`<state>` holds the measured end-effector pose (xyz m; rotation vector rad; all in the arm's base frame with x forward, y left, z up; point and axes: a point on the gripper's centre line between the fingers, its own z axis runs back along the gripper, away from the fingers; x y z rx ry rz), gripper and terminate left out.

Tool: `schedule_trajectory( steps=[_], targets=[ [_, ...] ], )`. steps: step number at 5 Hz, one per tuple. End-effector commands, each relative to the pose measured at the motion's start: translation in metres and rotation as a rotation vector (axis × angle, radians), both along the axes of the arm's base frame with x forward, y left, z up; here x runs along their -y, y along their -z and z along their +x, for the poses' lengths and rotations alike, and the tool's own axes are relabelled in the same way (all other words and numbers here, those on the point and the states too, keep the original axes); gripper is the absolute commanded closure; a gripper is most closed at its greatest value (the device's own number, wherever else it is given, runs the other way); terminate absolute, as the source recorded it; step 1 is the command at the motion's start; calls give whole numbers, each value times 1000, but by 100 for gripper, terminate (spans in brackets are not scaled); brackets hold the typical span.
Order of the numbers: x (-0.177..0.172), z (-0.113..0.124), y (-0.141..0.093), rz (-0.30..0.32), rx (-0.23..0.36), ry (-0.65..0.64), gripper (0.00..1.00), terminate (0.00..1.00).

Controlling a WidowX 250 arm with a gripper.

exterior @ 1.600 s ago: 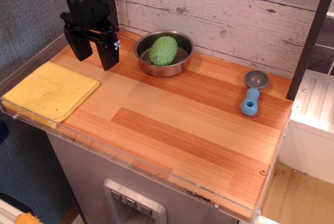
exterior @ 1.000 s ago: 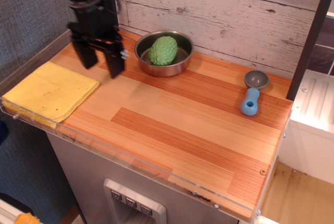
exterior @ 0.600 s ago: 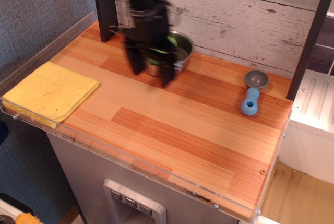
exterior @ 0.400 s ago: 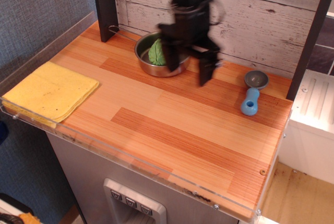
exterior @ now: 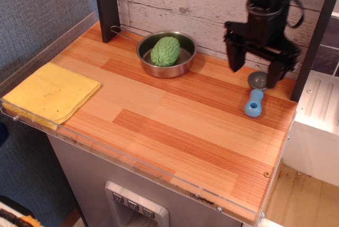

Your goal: Put the blue spoon onto the yellow cloth

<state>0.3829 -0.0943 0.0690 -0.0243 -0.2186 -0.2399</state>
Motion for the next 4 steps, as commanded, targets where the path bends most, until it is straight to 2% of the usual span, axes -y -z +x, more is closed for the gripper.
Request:
schedule_trajectory(
  steps=[1,3,4],
  targets=[
    [13,15,6,-40,-11,-91,0,0],
    [26,-4,44,29,-157,-94,0,0],
    [28,-14,57,46,-199,-78,0,0]
  ],
)
